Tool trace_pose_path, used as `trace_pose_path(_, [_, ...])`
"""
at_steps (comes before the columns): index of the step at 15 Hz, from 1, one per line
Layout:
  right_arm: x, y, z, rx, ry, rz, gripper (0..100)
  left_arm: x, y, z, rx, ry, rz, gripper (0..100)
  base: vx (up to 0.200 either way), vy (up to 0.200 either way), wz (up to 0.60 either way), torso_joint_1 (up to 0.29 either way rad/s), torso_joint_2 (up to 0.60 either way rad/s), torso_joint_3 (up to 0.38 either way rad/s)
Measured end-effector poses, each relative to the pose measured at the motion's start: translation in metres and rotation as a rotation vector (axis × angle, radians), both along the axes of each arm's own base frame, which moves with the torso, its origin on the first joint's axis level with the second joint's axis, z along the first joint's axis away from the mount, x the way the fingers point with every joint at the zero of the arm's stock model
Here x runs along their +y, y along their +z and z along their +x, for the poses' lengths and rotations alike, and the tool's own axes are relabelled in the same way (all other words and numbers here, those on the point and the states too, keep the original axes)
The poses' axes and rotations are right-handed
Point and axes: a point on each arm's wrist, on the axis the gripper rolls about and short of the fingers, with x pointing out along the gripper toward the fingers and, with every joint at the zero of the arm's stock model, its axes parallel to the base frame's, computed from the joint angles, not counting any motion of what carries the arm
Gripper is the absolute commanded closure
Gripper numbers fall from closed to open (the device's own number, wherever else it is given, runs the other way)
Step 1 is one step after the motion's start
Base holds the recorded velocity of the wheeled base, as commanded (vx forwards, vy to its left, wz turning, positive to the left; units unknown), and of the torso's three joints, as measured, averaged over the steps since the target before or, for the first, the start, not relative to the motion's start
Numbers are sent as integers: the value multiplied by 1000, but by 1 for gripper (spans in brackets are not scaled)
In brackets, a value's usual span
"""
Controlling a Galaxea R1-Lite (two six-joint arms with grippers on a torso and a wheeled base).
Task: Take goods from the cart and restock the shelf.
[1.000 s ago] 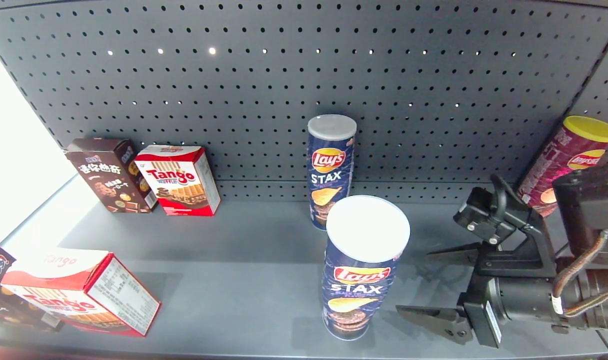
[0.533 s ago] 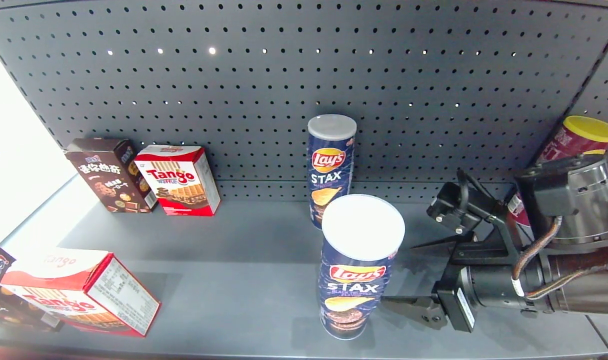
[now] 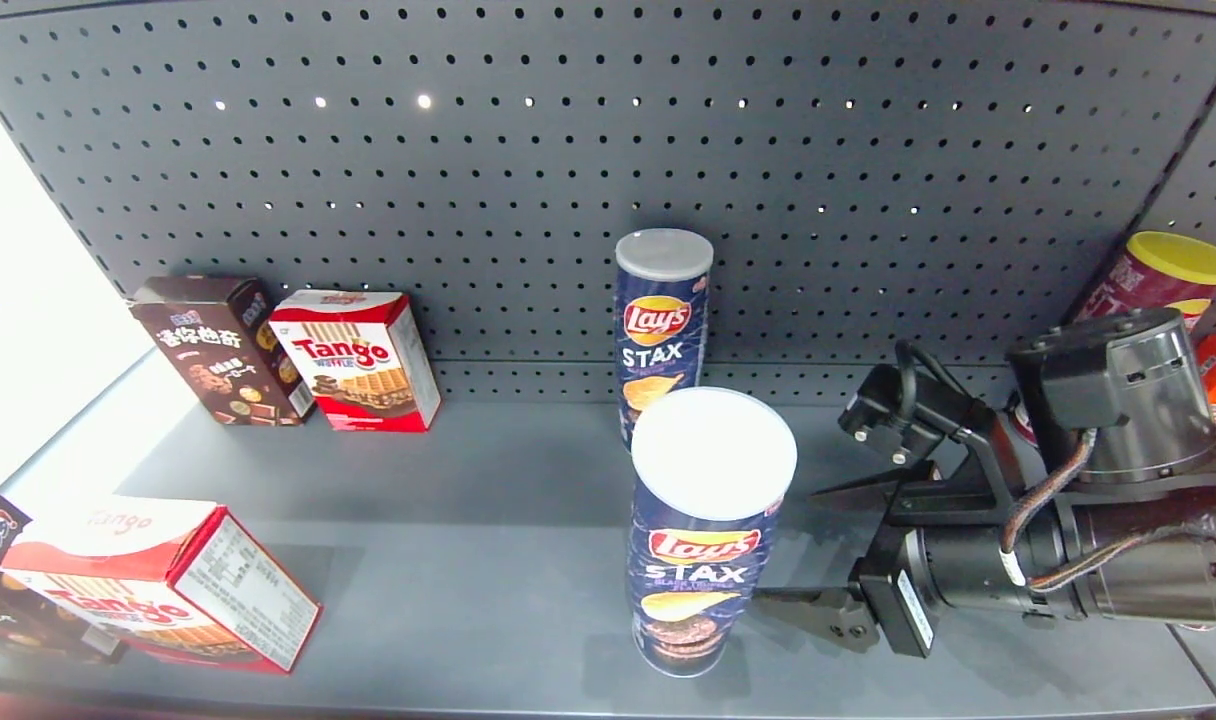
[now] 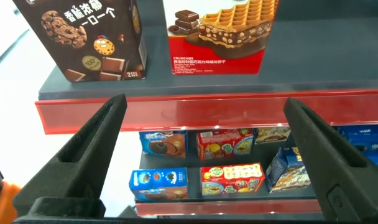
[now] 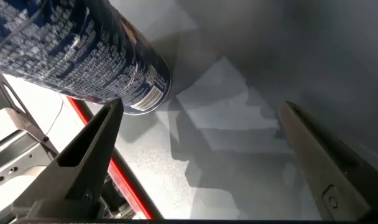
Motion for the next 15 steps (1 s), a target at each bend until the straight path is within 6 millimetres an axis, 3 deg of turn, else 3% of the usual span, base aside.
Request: trace_pose_path(15, [9, -3, 0, 10, 27, -9, 0, 0, 0, 0, -1, 4, -1, 0, 0, 0, 0, 0, 0, 0])
